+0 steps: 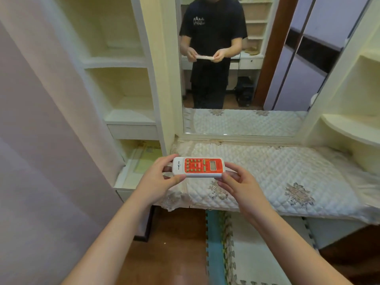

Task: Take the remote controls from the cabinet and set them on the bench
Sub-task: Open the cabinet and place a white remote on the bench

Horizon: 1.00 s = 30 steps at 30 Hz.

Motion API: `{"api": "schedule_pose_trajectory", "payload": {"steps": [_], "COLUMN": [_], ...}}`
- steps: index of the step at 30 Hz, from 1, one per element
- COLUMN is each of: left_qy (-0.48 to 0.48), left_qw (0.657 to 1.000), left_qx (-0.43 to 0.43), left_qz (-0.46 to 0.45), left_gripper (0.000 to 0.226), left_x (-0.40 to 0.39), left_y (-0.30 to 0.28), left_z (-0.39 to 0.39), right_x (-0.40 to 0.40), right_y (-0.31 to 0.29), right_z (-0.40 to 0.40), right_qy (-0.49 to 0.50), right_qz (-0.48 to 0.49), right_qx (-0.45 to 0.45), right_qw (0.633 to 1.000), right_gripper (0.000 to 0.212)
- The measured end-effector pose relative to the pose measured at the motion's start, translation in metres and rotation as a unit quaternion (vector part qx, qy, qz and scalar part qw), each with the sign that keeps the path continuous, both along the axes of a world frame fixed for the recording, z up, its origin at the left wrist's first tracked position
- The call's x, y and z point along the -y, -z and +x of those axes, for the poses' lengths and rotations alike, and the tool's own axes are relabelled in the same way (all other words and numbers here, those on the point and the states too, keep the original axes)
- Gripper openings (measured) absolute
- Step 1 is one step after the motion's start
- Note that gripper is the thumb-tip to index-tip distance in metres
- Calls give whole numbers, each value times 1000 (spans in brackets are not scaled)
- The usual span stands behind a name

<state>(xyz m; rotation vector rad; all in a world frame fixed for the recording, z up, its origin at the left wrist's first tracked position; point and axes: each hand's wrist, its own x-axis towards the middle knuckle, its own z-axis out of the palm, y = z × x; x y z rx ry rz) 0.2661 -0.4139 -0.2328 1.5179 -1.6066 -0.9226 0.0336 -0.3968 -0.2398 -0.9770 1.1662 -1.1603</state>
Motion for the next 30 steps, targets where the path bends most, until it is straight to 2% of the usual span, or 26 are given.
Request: {"api": "schedule_pose_trajectory", "payload": {"steps": [7, 14, 21, 30], "left_qy": [19, 20, 41, 94], "left_qw": [999, 999, 996, 993], "left_qx": [26, 30, -1, -10], "left_qz": [13, 32, 77, 74], "left_gripper": [64, 64, 64, 65], "left_x": [57, 104, 155, 226], "left_y": [15, 40, 70, 89], "left_z": [-44, -49, -21, 30], "right_x": [56, 97, 135, 184], "right_y": [21, 44, 65, 78], "right_z": [-40, -44, -18, 44], "right_qy": [15, 34, 52, 115], "right_qz": [25, 47, 67, 74], "right_qx": [0, 5, -24, -37], "right_qw": [1000, 998, 996, 990], "right_gripper": [27, 28, 29, 25]}}
